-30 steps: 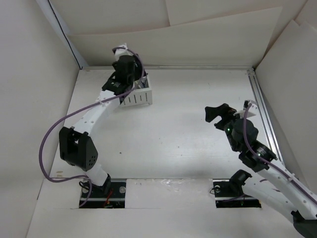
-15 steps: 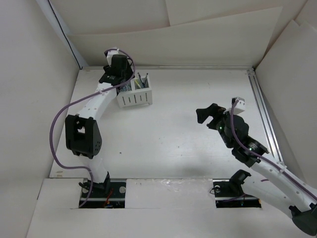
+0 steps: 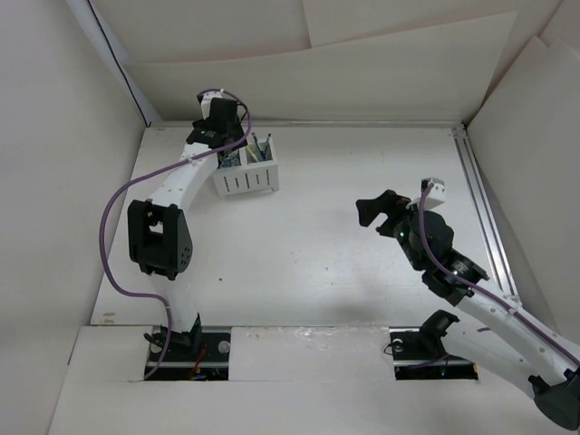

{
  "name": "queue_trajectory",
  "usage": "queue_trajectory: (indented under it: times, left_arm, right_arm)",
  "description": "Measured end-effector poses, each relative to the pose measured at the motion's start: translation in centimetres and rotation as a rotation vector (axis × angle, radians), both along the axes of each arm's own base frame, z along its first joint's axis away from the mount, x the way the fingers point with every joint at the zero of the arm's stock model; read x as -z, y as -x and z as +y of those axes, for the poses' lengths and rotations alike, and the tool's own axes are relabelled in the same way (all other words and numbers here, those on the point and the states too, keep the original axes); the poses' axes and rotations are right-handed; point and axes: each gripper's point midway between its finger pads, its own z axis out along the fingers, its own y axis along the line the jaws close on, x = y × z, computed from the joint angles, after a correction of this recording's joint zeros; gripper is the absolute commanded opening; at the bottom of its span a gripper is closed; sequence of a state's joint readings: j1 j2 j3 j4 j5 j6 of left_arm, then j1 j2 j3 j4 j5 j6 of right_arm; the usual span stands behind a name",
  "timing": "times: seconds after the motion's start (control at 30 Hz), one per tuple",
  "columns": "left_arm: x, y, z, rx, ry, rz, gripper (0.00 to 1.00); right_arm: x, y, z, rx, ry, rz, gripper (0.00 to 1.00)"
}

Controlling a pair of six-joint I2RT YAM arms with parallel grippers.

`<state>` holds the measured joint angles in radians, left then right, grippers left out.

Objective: Sort the stationery into containers
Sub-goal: Place the stationery into the container

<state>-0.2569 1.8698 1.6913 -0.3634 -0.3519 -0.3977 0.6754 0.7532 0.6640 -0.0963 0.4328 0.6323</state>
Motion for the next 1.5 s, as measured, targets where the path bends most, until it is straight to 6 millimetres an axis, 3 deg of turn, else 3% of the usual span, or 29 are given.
queue_trajectory:
  times: [0.2, 0.57, 1.5]
  left_arm:
    - [0.5, 0.6, 0.7, -0.015, -0.037, 0.03, 0.27]
    - [1.0, 0.6, 0.4, -0.011, -0.06, 0.043, 0.38]
    - [1.2, 1.0, -0.4, 0.015, -0.072, 0.069, 0.37]
  right_arm:
    - [0.5, 0.0, 0.1, -0.005, 0.006, 0.009, 0.99]
    - [0.6, 0.1, 0.2, -0.015, 0.005, 0.011, 0.99]
    - [-0.1, 0.6, 0.3, -0.037, -0.015, -0.009, 0.99]
